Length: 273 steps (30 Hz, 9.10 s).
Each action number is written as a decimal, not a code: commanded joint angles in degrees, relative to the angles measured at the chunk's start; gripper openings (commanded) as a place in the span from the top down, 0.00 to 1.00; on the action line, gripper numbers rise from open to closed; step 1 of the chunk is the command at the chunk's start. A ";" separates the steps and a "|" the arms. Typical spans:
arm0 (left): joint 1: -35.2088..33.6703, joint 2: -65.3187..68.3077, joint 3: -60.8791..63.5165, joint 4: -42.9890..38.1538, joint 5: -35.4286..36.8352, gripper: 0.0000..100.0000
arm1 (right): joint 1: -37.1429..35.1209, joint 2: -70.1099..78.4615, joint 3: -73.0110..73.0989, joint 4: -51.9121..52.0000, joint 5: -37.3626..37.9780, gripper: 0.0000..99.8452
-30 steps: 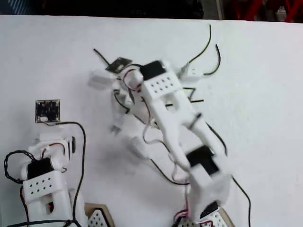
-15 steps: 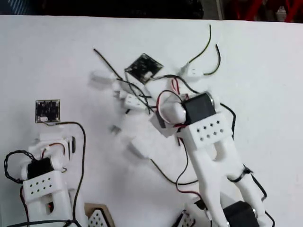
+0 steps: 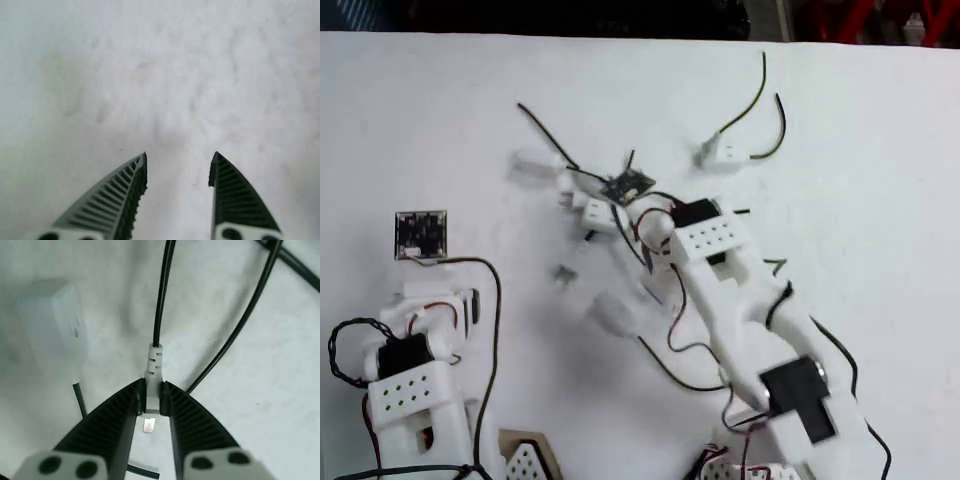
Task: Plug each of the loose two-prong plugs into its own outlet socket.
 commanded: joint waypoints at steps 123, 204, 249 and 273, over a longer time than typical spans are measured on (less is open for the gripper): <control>9.36 -1.10 -15.74 6.86 12.92 0.79 | -21.85 -45.49 5.80 1.98 -13.80 0.98; -0.31 -1.01 -8.79 -0.35 14.77 0.79 | -24.57 4.88 0.62 -3.47 -19.43 0.88; -0.31 -1.10 -7.47 -2.37 14.77 0.79 | 1.27 -6.55 1.93 1.01 -10.90 0.87; -0.13 -1.10 -7.47 -2.37 14.77 0.79 | -3.21 -5.93 2.02 1.10 -17.05 0.87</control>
